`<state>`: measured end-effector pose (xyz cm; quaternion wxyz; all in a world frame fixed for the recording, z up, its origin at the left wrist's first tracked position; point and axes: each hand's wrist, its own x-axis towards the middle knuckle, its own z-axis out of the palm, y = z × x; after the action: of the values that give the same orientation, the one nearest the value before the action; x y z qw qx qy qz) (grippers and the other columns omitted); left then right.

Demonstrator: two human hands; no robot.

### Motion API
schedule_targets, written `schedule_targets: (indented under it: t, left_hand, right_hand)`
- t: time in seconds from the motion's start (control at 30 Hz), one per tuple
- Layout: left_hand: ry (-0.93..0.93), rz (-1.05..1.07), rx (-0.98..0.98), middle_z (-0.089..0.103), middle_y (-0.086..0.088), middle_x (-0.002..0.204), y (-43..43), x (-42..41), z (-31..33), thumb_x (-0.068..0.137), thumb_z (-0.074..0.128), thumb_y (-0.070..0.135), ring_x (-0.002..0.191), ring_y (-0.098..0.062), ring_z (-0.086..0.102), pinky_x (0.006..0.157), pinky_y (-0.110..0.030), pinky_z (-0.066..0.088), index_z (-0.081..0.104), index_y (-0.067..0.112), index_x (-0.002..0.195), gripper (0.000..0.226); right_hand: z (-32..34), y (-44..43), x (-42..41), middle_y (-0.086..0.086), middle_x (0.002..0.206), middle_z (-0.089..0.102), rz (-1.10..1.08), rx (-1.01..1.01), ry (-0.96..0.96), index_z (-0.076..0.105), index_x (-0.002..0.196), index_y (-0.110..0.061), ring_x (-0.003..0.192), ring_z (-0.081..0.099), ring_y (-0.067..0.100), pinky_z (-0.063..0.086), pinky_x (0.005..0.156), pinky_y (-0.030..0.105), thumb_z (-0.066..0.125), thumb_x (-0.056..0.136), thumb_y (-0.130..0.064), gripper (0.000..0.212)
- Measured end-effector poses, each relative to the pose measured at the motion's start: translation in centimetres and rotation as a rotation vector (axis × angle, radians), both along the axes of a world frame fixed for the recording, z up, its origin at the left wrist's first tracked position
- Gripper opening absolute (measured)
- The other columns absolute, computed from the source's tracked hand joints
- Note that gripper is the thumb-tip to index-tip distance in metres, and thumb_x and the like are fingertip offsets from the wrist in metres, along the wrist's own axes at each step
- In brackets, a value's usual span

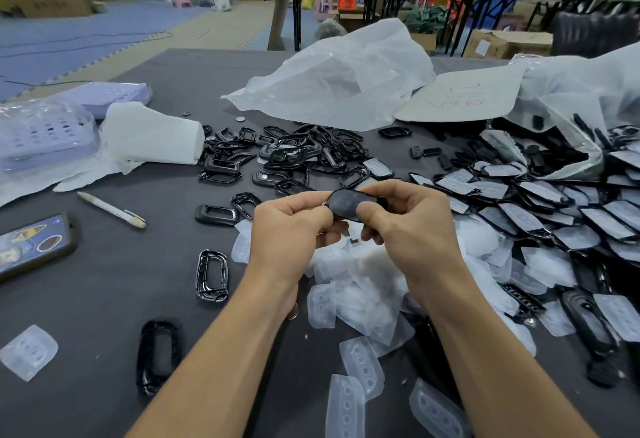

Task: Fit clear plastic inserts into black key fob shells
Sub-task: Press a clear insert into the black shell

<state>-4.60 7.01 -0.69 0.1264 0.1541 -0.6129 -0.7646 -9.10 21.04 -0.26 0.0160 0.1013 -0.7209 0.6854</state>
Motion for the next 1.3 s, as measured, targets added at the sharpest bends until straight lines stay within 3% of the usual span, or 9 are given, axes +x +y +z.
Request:
schedule_targets:
  t: [0.2, 0.4, 0.6, 0.73, 0.87, 1.0, 1.1, 1.2, 1.3]
  left_hand:
    - [-0.031, 0.042, -0.076, 0.078, -0.012, 0.075, -0.23, -0.26, -0.14, 0.088, 0.076, 0.001, 0.061, -0.018, 0.071, 0.062, -0.026, 0.060, 0.080, 0.006, 0.088, 0.006]
    - [-0.039, 0.057, -0.024, 0.077, -0.010, 0.070, -0.11, -0.30, -0.33, 0.089, 0.076, 0.000, 0.058, -0.015, 0.072, 0.056, -0.020, 0.057, 0.078, 0.006, 0.090, 0.006]
    - [-0.031, 0.068, 0.008, 0.076, -0.009, 0.065, 0.04, -0.26, -0.17, 0.087, 0.077, -0.002, 0.055, -0.015, 0.071, 0.054, -0.020, 0.056, 0.082, 0.031, 0.063, 0.042]
    - [-0.053, 0.092, 0.031, 0.075, -0.012, 0.066, 0.05, -0.32, -0.22, 0.084, 0.080, -0.003, 0.054, -0.017, 0.070, 0.053, -0.021, 0.056, 0.080, 0.014, 0.064, 0.026]
    - [-0.076, 0.090, 0.040, 0.076, -0.014, 0.067, -0.04, -0.27, -0.26, 0.083, 0.080, -0.003, 0.056, -0.019, 0.069, 0.054, -0.023, 0.058, 0.080, 0.013, 0.066, 0.024]
    - [-0.070, 0.116, 0.057, 0.076, -0.013, 0.068, 0.05, -0.22, -0.07, 0.082, 0.078, -0.006, 0.057, -0.022, 0.073, 0.053, -0.024, 0.057, 0.076, 0.006, 0.082, 0.012]
    - [-0.062, 0.095, 0.083, 0.077, -0.015, 0.071, 0.20, -0.22, 0.05, 0.086, 0.069, -0.007, 0.062, -0.025, 0.077, 0.054, -0.026, 0.059, 0.077, 0.006, 0.084, 0.015]
    - [-0.062, 0.056, 0.088, 0.078, -0.016, 0.074, 0.22, -0.16, 0.20, 0.092, 0.061, 0.002, 0.065, -0.026, 0.077, 0.054, -0.026, 0.059, 0.082, 0.011, 0.070, 0.032]
    - [-0.053, 0.033, 0.037, 0.078, -0.014, 0.076, 0.22, -0.22, 0.18, 0.093, 0.064, 0.010, 0.063, -0.022, 0.075, 0.056, -0.026, 0.060, 0.082, 0.009, 0.072, 0.027]
  right_hand:
    - [0.13, -0.03, 0.07, 0.001, 0.065, 0.074, -0.001, 0.016, 0.013, 0.077, 0.078, -0.021, 0.048, 0.059, 0.011, 0.045, 0.050, 0.016, 0.073, 0.082, 0.006, 0.028]
    - [0.15, 0.05, 0.06, 0.001, 0.067, 0.073, -0.007, -0.039, -0.021, 0.079, 0.092, -0.020, 0.053, 0.061, 0.013, 0.047, 0.054, 0.018, 0.073, 0.084, 0.003, 0.024]
    - [0.16, -0.03, 0.20, 0.007, 0.071, 0.075, -0.002, -0.036, -0.018, 0.079, 0.087, -0.018, 0.055, 0.064, 0.017, 0.050, 0.054, 0.025, 0.070, 0.086, 0.006, 0.025]
    - [0.28, -0.08, 0.18, 0.007, 0.073, 0.075, -0.004, -0.043, -0.023, 0.078, 0.085, -0.017, 0.054, 0.065, 0.018, 0.051, 0.054, 0.026, 0.070, 0.087, 0.004, 0.023]
    - [0.11, -0.22, 0.22, 0.007, 0.072, 0.075, -0.011, -0.023, -0.011, 0.078, 0.085, -0.016, 0.054, 0.065, 0.018, 0.050, 0.054, 0.025, 0.071, 0.087, 0.004, 0.021]
    - [-0.10, -0.37, 0.14, 0.006, 0.069, 0.074, -0.017, -0.022, -0.011, 0.078, 0.083, -0.017, 0.053, 0.064, 0.018, 0.049, 0.052, 0.024, 0.071, 0.087, 0.005, 0.024]
    - [-0.21, -0.22, 0.00, 0.005, 0.066, 0.073, -0.040, -0.024, -0.014, 0.077, 0.084, -0.017, 0.052, 0.063, 0.017, 0.048, 0.050, 0.022, 0.071, 0.087, 0.006, 0.023]
    - [-0.16, -0.08, -0.08, 0.005, 0.066, 0.073, -0.043, -0.023, -0.018, 0.077, 0.083, -0.016, 0.051, 0.063, 0.016, 0.048, 0.050, 0.022, 0.070, 0.087, 0.006, 0.024]
    - [-0.20, -0.01, -0.14, 0.004, 0.064, 0.072, -0.042, -0.027, -0.020, 0.077, 0.082, -0.015, 0.050, 0.063, 0.016, 0.048, 0.049, 0.022, 0.070, 0.087, 0.007, 0.023]
